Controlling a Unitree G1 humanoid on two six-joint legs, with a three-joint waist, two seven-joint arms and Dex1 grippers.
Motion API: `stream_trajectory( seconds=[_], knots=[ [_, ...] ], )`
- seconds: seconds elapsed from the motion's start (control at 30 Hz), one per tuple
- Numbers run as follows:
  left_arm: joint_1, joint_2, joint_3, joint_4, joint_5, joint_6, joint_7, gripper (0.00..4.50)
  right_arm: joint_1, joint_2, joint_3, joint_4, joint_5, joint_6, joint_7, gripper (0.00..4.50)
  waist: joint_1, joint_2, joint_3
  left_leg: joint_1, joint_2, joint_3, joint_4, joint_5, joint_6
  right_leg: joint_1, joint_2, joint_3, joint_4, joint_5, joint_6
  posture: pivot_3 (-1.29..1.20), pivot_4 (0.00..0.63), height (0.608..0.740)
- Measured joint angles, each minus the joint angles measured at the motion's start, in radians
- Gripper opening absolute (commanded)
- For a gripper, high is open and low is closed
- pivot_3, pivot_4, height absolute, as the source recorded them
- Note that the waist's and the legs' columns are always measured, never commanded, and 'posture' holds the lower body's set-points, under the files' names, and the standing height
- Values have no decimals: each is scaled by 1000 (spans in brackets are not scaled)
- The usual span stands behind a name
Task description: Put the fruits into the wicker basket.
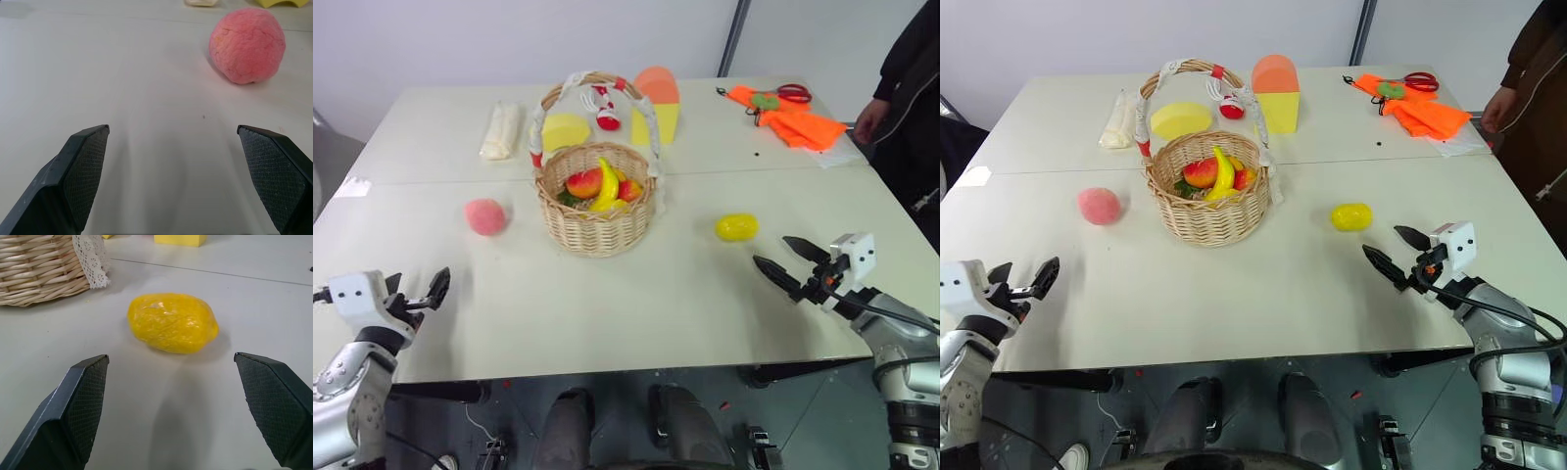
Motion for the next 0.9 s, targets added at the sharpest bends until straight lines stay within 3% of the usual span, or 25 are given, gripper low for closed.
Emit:
stream_trajectory(
  seconds=[0.43, 0.8, 0.9],
  knots=[
    [-52, 4, -6, 1, -27, 19, -13, 4500, 36, 5, 1, -95, 6, 23, -30, 4297, 0, 0, 0, 0, 0, 0, 0, 0, 0, 0, 0, 0, 0, 0, 0, 0, 150, 740],
    [-240, 228, -170, 31, 55, 82, -99, 4500, -1, -163, 85, -474, 170, 304, 57, 4297, 2, 0, 0, 0, 0, -1, -1, 0, 0, 0, 1, -1, 0, 0, 0, 0, 150, 740],
    [-307, 257, -216, 75, 87, 86, -119, 4500, -31, -164, 120, -579, 219, 351, 51, 4297, 1, 0, 0, 0, 0, -1, 0, 0, 0, 0, 1, -1, 0, 0, 0, 0, 150, 740]
  ],
)
